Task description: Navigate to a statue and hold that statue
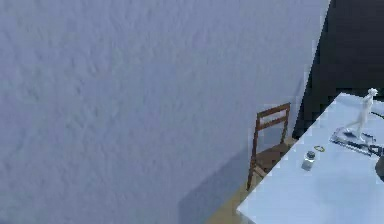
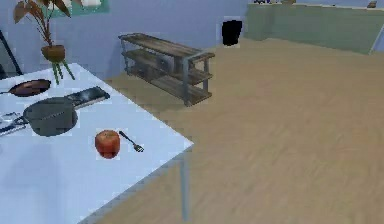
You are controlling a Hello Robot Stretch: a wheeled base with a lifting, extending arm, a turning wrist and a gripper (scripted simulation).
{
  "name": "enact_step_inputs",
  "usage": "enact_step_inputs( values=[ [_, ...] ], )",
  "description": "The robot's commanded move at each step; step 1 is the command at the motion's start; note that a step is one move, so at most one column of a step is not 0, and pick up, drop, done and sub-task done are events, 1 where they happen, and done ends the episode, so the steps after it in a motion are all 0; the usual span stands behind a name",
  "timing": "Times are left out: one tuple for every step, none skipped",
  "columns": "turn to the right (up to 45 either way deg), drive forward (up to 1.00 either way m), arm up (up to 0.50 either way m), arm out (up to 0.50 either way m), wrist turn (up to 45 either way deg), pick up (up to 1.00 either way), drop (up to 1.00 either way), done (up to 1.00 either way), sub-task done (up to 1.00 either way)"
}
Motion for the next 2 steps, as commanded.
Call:
enact_step_inputs(
  values=[
    [45.0, 0.00, 0.00, 0.00, 0.0, 0.00, 0.00, 0.00, 0.00],
    [45.0, 0.00, 0.00, 0.00, 0.0, 0.00, 0.00, 0.00, 0.00]
  ],
)
